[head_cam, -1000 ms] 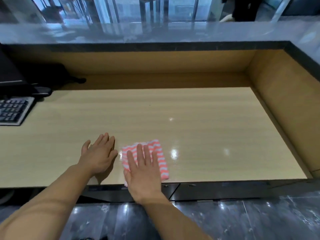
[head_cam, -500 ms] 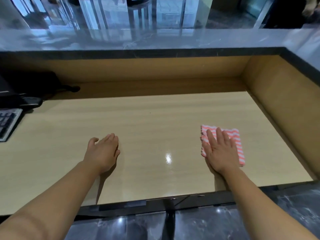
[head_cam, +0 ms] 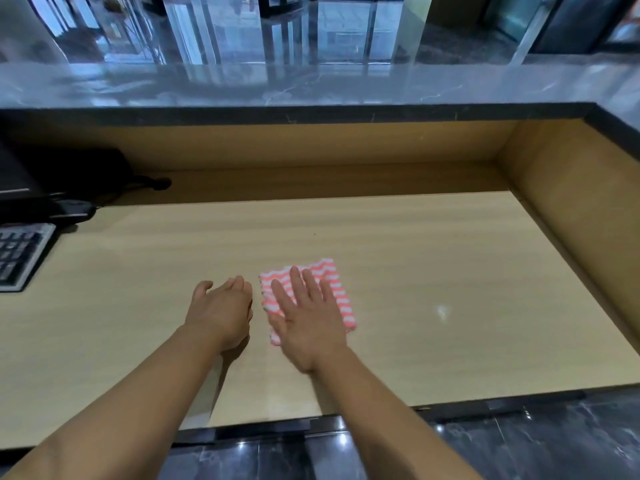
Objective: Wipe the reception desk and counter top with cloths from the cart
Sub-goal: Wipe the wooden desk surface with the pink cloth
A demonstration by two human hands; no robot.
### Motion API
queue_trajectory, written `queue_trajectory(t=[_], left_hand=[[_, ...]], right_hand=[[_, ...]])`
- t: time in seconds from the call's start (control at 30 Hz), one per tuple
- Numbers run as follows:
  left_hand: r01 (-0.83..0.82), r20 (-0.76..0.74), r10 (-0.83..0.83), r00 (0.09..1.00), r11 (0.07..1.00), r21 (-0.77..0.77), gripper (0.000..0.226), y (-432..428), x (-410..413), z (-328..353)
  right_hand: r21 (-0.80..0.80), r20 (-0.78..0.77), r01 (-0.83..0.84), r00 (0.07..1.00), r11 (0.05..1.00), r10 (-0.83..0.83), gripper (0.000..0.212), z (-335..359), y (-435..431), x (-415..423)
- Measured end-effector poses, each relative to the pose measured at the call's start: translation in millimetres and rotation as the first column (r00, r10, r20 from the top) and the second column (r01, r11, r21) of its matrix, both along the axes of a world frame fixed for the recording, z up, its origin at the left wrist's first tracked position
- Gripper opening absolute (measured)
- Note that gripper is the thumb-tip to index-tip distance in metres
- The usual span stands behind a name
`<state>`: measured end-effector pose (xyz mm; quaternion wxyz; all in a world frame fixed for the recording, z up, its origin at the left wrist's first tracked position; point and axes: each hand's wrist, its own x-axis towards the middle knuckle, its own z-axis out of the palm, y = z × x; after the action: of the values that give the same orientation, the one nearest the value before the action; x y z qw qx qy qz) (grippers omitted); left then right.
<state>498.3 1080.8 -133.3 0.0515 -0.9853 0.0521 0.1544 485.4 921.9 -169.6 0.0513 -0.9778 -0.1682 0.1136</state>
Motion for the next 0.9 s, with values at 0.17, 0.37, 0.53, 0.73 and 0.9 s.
queue_trajectory(t=[0.17, 0.37, 0.53, 0.73, 0.9], left_hand=[[-0.001, -0.049, 0.003, 0.999, 0.999, 0.043, 0.029, -4.6, 6.1, 6.0], [0.004, -0.070, -0.001, 0.998, 0.999, 0.043, 0.030, -0.2, 10.0, 4.4], [0.006, -0.062, -0.004, 0.998, 1.000, 0.024, 0.030, 1.8, 12.9, 3.3], [-0.004, -0.013, 0.004, 1.000, 0.999, -0.037, 0.023, 5.4, 11.3, 3.1], [-0.012, 0.116, 0.014, 0.993, 1.000, -0.020, 0.019, 7.5, 12.1, 7.9]], right_hand=[[-0.109, 0.009, 0.048, 0.999, 0.993, -0.047, 0.060, 14.1, -104.9, 25.5], [-0.083, -0.051, 0.468, 0.880, 0.880, -0.473, 0.059, 12.8, -200.0, 39.3], [-0.069, -0.040, 0.672, 0.736, 0.737, -0.675, 0.064, 11.7, -153.5, 51.3], [-0.059, 0.013, 0.402, 0.915, 0.914, -0.402, 0.066, 5.1, -8.2, 66.1], [-0.011, 0.001, -0.079, 0.997, 0.997, 0.079, 0.059, 1.5, 27.4, 69.7]])
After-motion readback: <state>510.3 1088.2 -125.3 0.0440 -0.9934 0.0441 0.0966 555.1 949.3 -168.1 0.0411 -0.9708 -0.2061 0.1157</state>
